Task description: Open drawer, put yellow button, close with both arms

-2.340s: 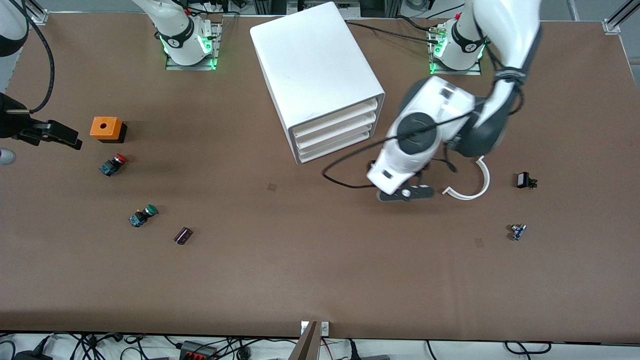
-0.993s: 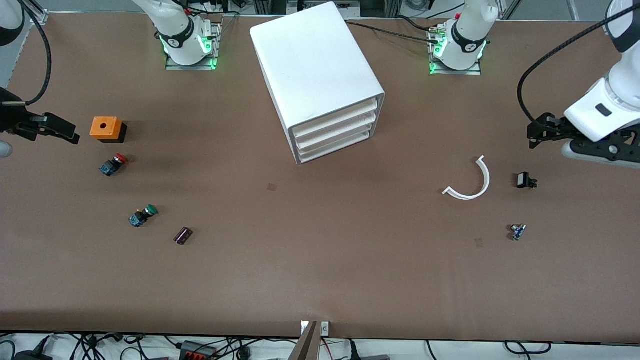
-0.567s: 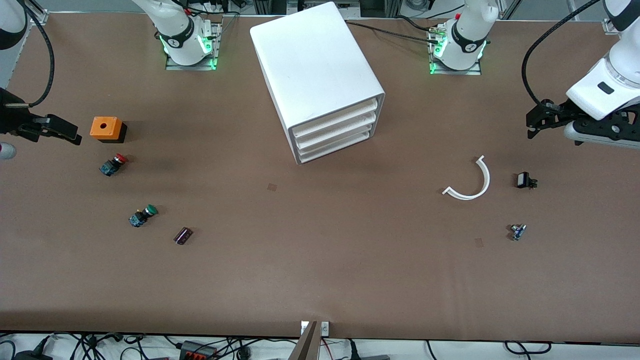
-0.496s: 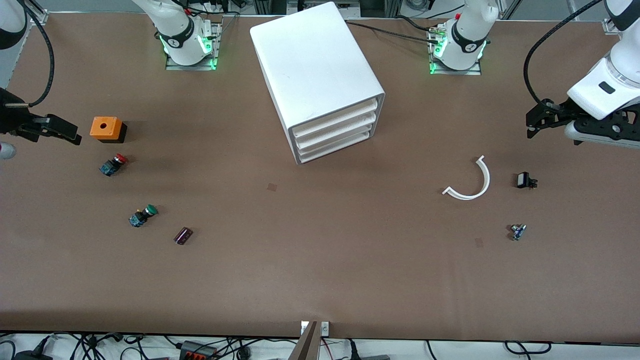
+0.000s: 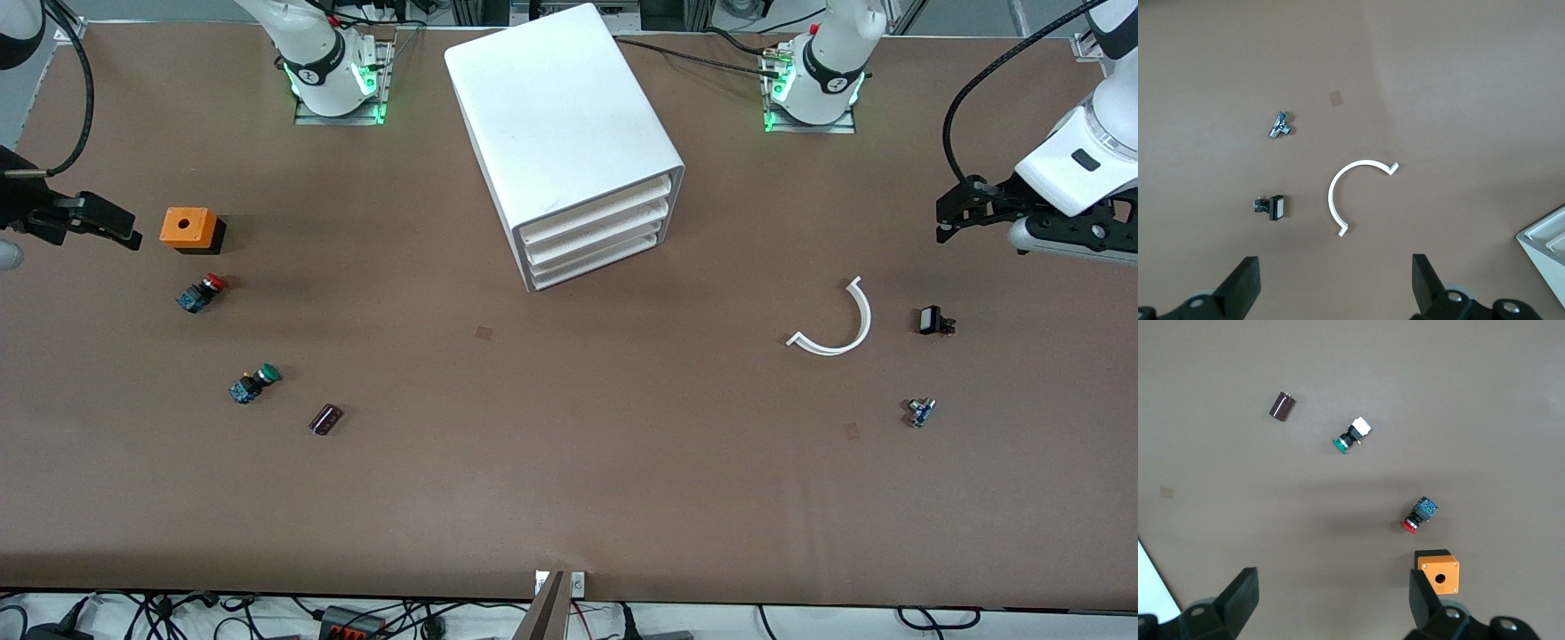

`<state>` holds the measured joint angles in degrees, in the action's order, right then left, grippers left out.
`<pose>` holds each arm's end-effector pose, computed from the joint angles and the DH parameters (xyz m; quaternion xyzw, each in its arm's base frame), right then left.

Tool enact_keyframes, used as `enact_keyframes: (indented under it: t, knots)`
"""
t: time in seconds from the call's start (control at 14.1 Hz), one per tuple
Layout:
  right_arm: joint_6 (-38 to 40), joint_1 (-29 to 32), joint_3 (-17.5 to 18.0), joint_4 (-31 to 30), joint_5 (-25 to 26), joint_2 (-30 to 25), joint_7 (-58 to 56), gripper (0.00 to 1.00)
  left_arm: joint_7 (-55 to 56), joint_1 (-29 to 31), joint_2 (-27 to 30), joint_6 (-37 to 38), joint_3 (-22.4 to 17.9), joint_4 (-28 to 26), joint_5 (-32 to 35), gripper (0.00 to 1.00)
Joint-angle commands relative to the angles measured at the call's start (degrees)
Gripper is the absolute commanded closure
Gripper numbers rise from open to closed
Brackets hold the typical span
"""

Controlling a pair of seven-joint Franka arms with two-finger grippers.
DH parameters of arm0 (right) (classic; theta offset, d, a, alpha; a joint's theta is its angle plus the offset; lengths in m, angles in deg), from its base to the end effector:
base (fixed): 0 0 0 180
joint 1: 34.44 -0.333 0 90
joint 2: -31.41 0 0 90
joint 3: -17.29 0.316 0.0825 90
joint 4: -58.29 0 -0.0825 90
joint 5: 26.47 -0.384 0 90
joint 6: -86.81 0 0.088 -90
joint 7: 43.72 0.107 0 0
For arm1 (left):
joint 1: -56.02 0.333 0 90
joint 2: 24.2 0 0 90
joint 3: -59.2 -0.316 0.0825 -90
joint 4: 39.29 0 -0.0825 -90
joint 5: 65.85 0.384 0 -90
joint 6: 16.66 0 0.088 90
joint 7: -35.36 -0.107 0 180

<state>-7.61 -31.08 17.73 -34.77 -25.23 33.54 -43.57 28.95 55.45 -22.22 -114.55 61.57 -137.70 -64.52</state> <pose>0.5698 -0.0313 0.5850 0.9996 -0.0259 -0.0070 0.0105 0.5524 -0.0265 0.5859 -0.9964 0.0829 -0.0123 0.0126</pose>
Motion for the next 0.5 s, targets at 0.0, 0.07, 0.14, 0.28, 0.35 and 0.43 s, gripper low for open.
enact_keyframes:
  t: [0.0, 0.07, 0.14, 0.28, 0.35, 0.43]
  knots:
    - [-2.61, 0.25, 0.44, -5.28, 0.78, -3.79, -0.76, 0.00, -1.50, -0.22, -0.58, 1.65, -0.26, 1.99, -0.63, 0.00]
    - [-2.70, 0.25, 0.44, -5.29, 0.87, -3.80, -0.85, 0.00, -1.50, -0.22, -0.58, 1.65, -0.26, 2.08, -0.63, 0.00]
    - [-2.61, 0.16, 0.44, -5.20, 0.96, -3.80, -0.85, 0.00, -1.50, -0.22, -0.58, 1.73, -0.26, 2.08, -0.71, 0.00]
    - [-2.26, 0.25, 0.44, -5.20, 0.96, -3.80, -0.85, 0.00, -1.50, -0.22, -0.58, 1.73, -0.17, 2.08, -0.71, 0.00]
    - [-2.17, 0.16, 0.44, -5.20, 0.96, -3.80, -0.85, 0.00, -1.50, -0.30, -0.66, 1.73, -0.26, 2.08, -0.63, 0.00]
    - [-2.17, 0.16, 0.44, -5.11, 1.04, -3.80, -0.85, 0.00, -1.58, -0.31, -0.84, 1.73, -0.26, 2.17, -0.63, 0.00]
